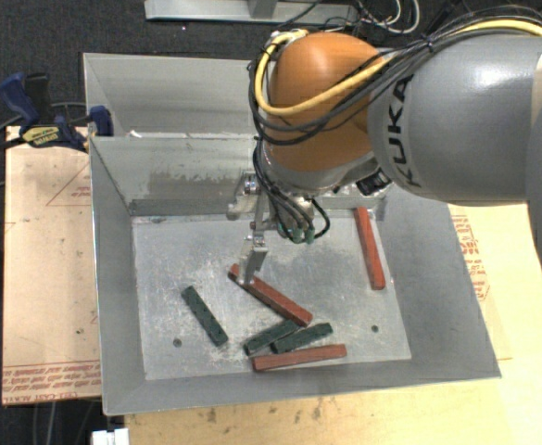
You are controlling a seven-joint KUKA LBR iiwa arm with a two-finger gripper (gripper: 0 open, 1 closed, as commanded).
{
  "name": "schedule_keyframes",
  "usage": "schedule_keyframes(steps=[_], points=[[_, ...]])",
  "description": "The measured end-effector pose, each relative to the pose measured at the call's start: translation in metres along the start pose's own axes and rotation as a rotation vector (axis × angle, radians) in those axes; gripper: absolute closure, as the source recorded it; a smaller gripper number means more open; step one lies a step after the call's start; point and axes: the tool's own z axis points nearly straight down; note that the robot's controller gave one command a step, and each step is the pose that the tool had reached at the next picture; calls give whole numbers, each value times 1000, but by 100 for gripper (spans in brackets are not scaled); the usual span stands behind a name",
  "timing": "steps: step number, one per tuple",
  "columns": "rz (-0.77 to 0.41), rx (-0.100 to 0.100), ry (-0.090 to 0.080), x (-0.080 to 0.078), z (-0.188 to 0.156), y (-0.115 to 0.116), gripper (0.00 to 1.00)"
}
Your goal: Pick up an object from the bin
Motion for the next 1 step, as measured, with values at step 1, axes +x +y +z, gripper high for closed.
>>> schedule_keyframes(steps=[1], points=[[-3, -1, -4, 0, 2, -1, 0]])
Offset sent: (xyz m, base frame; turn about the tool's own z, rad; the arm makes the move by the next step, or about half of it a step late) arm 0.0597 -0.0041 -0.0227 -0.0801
